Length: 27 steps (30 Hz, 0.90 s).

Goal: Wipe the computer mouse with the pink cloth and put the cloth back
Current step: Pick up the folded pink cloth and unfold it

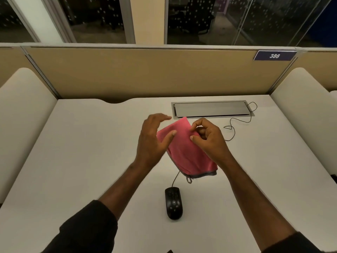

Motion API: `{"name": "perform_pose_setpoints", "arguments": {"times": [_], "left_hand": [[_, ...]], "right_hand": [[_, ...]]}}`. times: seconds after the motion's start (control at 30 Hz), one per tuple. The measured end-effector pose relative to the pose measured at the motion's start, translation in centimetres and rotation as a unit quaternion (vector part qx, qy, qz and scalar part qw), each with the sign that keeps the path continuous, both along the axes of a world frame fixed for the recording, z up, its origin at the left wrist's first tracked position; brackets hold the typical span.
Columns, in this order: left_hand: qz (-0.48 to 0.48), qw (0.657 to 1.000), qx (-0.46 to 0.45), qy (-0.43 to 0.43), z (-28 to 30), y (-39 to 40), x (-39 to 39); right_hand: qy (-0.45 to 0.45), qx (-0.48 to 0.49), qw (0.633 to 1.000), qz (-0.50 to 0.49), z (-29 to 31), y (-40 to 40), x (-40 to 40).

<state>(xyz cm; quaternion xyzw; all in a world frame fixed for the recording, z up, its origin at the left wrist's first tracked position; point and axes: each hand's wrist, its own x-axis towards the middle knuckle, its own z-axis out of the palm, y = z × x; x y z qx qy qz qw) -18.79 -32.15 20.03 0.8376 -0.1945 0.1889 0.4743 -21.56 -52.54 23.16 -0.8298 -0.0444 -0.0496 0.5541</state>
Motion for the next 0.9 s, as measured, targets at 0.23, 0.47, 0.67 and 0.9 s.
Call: {"name": "perform_pose_setpoints", "arguments": {"times": [0.23, 0.47, 0.67, 0.9], "left_hand": [[-0.098, 0.978, -0.004, 0.184, 0.7, 1.0, 1.0], [-0.192, 0.956, -0.017, 0.221, 0.2, 2.3, 0.0], [-0.213, 0.953, -0.039, 0.212, -0.1, 4.4, -1.2], [-0.167, 0.942, -0.134, 0.258, -1.5, 7.1, -2.9]], "right_hand": [[0.021, 0.008, 0.997, 0.075, 0.3, 0.3, -0.7], [0.022, -0.008, 0.998, 0.059, 0.1, 1.0, -2.1], [0.076, 0.038, 0.996, 0.035, 0.1, 1.3, -4.9], [0.205, 0.112, 0.972, 0.012, -3.3, 1.3, -10.0]]}}
